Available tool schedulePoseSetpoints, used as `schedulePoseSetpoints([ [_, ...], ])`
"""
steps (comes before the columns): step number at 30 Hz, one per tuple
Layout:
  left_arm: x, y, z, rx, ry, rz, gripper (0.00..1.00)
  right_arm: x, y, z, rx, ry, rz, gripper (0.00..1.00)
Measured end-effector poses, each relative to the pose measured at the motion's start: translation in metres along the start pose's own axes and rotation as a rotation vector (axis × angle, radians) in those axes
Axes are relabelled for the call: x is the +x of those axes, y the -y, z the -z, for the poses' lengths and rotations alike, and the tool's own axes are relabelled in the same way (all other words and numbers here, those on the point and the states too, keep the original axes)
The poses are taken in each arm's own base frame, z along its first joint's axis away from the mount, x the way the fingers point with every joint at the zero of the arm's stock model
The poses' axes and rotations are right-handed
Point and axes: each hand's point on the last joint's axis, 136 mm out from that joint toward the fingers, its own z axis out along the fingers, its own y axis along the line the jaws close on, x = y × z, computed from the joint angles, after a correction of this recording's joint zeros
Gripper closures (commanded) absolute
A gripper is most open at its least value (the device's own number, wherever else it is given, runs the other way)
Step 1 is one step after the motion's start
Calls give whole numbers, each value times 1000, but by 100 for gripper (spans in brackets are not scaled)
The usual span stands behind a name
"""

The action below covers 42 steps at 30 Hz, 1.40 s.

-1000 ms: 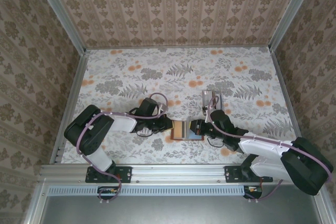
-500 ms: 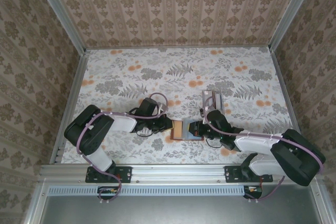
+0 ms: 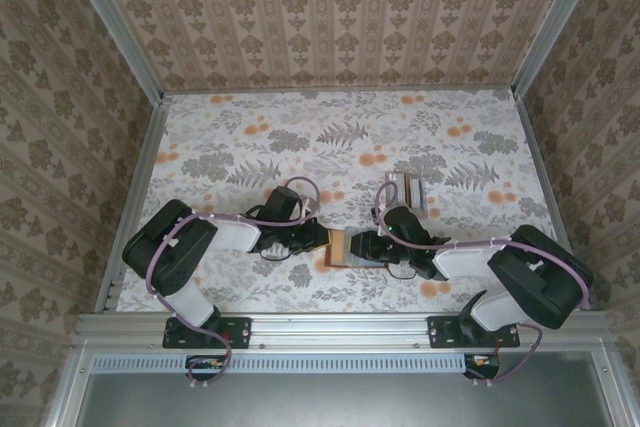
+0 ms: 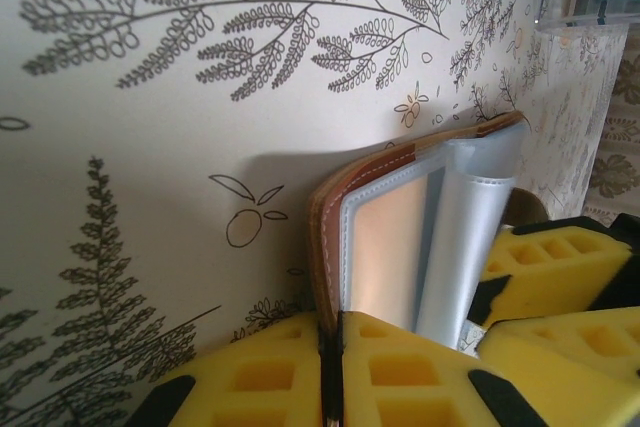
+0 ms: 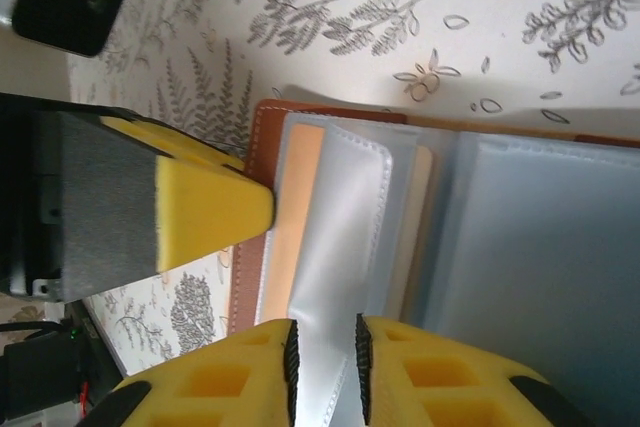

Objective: Put the credit cards into the card holder

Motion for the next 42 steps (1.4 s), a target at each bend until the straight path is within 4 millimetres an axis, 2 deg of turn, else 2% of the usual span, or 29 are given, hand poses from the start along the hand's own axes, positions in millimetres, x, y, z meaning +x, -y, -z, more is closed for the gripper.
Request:
schedulePoseSetpoints([
  [5, 0, 0, 0, 0, 0, 1, 86, -3, -8, -1, -28, -1, 7, 58],
  [14, -3, -3, 2, -6, 7, 14, 84, -6, -13, -1, -40, 4, 13, 49],
  [20, -3, -5, 3, -10, 5, 19, 83, -8, -16, -2, -47, 5, 17, 47],
  [30, -4, -5, 3, -9, 7, 21, 82, -9, -22, -2, -69, 6, 21, 32],
  [34, -4, -5, 3, -9, 8, 21, 82, -10, -24, 0, -76, 9, 25, 31],
  [38, -5, -5, 4, -8, 9, 21, 81, -16, -29, 11, -66, 39, 50, 32],
  [42, -5, -3, 5, -6, 13, 17, 74, -37, -37, 34, 10, 103, 126, 32],
])
